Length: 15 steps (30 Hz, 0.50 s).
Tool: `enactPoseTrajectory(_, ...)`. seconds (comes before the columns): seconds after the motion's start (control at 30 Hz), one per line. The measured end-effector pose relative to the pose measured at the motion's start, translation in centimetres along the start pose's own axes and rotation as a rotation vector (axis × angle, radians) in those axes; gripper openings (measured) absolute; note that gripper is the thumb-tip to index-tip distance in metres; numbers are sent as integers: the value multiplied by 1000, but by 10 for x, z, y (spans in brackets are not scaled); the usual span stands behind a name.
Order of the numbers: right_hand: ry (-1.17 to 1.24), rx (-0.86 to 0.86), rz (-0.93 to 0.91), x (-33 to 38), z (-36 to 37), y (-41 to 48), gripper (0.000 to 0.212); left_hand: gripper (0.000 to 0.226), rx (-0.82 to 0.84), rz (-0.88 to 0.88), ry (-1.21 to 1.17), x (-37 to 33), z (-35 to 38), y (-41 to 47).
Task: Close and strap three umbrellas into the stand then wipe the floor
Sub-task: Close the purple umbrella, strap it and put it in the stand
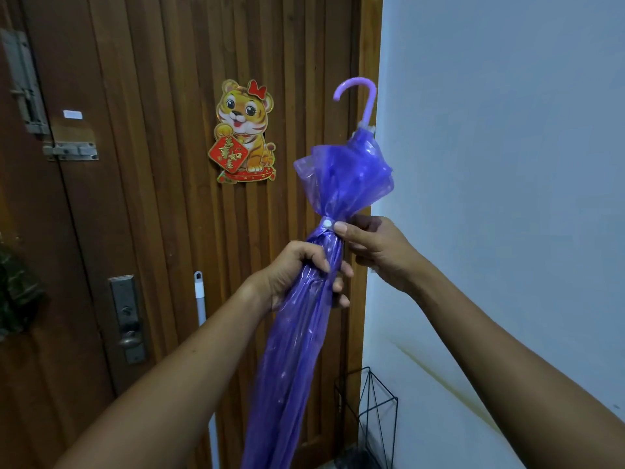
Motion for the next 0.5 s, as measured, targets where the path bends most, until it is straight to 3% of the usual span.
enactPoseTrajectory(0.1, -199, -201, -46, 6, -5, 3, 30, 22, -349, 117, 329, -5, -15, -2)
enactPoseTrajectory(0.17, -266, -250, -28, 6, -1, 4, 26, 38, -523, 232, 519, -7, -17, -2)
enactPoseTrajectory(0.27, -403, -233, -12, 9, 7, 8, 39, 41, -705, 381, 528, -7, -23, -4)
enactPoseTrajectory(0.37, -531, -197, 13, 18, 2, 10, 41, 22, -704, 361, 564, -9, -28, -6)
enactPoseTrajectory(0.5, -399, -41, 66, 16, -5, 8, 30, 15, -681, 330, 587, -14, -31, -11)
Point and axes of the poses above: each hand's wrist, its own y-axis towards the middle knuckle, its own z-axis out of the palm, x = y × z, the point moved 7 cm from there along y, towards the middle knuckle, and after that the axes turned 11 degrees about -y, right-handed, at the moved point
